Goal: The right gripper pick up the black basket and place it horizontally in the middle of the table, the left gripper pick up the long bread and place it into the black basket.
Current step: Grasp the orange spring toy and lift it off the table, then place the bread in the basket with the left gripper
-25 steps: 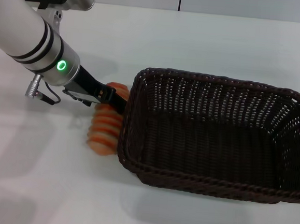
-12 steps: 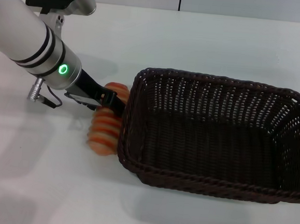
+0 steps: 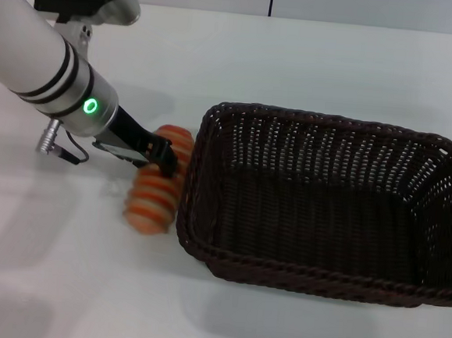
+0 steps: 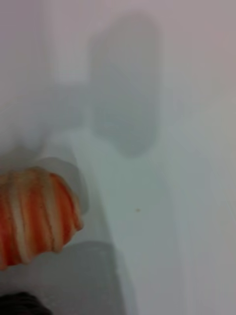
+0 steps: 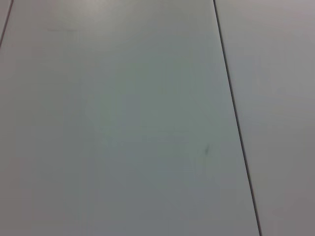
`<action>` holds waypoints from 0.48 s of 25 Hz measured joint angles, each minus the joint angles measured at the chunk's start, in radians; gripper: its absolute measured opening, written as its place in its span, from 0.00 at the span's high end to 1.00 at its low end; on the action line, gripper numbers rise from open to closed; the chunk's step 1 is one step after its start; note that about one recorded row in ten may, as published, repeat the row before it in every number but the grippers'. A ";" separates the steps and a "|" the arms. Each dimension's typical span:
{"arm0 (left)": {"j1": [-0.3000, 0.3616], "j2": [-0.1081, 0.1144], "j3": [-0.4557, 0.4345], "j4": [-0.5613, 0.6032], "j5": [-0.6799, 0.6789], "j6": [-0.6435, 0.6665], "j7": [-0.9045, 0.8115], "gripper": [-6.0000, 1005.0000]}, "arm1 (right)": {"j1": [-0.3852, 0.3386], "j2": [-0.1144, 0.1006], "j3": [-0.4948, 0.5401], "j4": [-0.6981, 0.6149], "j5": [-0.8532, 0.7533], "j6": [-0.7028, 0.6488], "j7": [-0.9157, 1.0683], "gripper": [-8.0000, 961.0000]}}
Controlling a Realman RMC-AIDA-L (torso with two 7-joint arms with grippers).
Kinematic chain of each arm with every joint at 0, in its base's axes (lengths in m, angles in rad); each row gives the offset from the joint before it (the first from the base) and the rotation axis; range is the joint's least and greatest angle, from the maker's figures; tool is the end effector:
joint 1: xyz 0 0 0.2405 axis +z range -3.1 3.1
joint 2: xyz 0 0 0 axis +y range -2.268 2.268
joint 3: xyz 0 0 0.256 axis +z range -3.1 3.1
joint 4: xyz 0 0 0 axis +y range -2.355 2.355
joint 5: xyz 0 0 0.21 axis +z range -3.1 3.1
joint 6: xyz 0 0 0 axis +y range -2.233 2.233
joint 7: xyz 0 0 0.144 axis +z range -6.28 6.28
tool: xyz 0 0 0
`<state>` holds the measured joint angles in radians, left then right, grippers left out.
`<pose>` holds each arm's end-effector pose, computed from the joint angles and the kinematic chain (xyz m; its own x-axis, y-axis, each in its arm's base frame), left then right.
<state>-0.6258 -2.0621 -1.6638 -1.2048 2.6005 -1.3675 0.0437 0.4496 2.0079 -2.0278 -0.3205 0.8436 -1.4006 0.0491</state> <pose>-0.1946 0.3700 -0.0229 0.3899 0.9189 0.0597 0.8014 -0.3067 -0.5136 0.2909 0.3551 0.0714 0.6249 0.4610 -0.6301 -0.7193 0.0263 -0.6942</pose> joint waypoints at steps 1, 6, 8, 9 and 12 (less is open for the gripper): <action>0.000 0.002 -0.003 -0.009 0.003 -0.002 0.001 0.49 | 0.000 0.000 0.000 0.000 0.000 0.000 0.000 0.67; 0.004 0.006 -0.147 -0.141 0.066 -0.035 0.077 0.58 | -0.002 0.000 -0.003 0.000 0.000 0.000 0.000 0.67; 0.006 0.005 -0.219 -0.210 0.079 -0.044 0.129 0.60 | -0.001 0.000 -0.003 0.000 0.000 0.000 0.000 0.67; 0.003 0.006 -0.268 -0.277 0.069 -0.056 0.170 0.61 | 0.001 0.000 -0.003 0.001 0.000 0.000 0.000 0.67; -0.002 0.006 -0.290 -0.320 0.052 -0.073 0.192 0.61 | 0.006 0.000 -0.003 0.001 0.000 0.002 0.000 0.67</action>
<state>-0.6276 -2.0563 -1.9535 -1.5252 2.6529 -1.4407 0.2357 0.4555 2.0081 -2.0309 -0.3195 0.8437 -1.3989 0.0489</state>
